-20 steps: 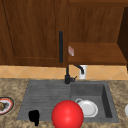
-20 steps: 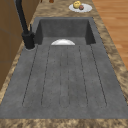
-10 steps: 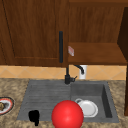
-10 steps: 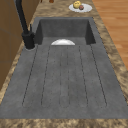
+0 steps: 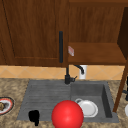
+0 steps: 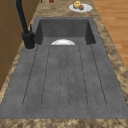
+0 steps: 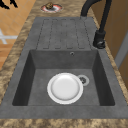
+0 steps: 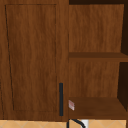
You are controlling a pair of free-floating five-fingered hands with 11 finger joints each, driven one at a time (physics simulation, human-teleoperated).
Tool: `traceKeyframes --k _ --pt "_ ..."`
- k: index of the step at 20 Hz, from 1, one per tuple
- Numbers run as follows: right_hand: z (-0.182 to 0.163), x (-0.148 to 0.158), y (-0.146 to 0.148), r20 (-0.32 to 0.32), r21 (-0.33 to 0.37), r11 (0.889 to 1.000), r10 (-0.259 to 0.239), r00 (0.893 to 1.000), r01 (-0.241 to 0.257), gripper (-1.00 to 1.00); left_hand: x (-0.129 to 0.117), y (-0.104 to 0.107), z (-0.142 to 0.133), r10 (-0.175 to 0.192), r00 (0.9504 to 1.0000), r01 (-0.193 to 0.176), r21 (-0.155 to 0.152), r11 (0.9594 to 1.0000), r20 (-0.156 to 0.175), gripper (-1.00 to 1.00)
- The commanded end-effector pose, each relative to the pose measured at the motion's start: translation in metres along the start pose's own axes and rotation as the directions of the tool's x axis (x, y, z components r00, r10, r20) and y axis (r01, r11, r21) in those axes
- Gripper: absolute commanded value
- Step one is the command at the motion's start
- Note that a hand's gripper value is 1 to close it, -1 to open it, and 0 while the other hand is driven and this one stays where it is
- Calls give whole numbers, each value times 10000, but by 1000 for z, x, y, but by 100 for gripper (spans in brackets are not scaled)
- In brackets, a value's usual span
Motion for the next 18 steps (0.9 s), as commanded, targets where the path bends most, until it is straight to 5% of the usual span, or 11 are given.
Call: traceKeyframes --k 1,11,18 --pt "11 29 0 9 105 9999 81 10000 -82 -100 0 0 0 0 10000 0 0 10000 0 0" --pt "-6 102 2 -1547 -102 9994 319 9875 -339 -100 0 0 0 0 10000 0 0 10000 0 0" --pt "-18 147 0 -2820 -55 9991 384 9586 -417 -100 0 0 0 0 10000 0 0 10000 0 0"
